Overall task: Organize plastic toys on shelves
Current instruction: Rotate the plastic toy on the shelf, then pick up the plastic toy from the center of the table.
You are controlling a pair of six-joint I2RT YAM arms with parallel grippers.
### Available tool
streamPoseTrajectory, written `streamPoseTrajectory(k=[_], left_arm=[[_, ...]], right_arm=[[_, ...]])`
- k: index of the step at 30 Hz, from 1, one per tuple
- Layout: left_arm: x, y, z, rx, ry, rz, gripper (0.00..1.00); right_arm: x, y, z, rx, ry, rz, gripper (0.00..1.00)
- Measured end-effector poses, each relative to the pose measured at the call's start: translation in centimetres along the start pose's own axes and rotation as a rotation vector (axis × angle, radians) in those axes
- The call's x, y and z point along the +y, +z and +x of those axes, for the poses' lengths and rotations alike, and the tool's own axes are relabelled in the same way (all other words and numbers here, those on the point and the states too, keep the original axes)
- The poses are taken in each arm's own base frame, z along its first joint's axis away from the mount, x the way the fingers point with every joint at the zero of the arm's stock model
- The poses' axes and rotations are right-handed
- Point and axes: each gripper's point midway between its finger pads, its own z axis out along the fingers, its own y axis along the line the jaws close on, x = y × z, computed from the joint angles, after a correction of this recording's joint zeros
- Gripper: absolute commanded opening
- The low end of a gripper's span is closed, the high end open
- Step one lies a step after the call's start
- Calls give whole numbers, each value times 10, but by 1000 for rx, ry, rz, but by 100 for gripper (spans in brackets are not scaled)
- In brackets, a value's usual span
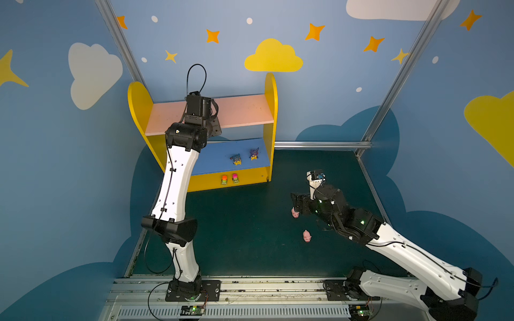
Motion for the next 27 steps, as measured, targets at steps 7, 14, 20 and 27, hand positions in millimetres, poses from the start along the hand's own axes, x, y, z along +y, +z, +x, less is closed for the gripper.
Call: streamPoseTrajectory(k=[7,14,20,27], left_arm=[[-15,-33,-10,-36,-10,90,69],[-45,-71,1,-31,3,219,69],[-80,-81,70,83,31,319,72],[-115,-64,213,268,44,376,74]], right_arm=[[3,-3,-6,-13,3,-17,84],[4,-13,-11,-33,8,-35,84],[-9,-44,-22,-93,25,-38,84],[-34,-76,-12,-137,52,-27,84]])
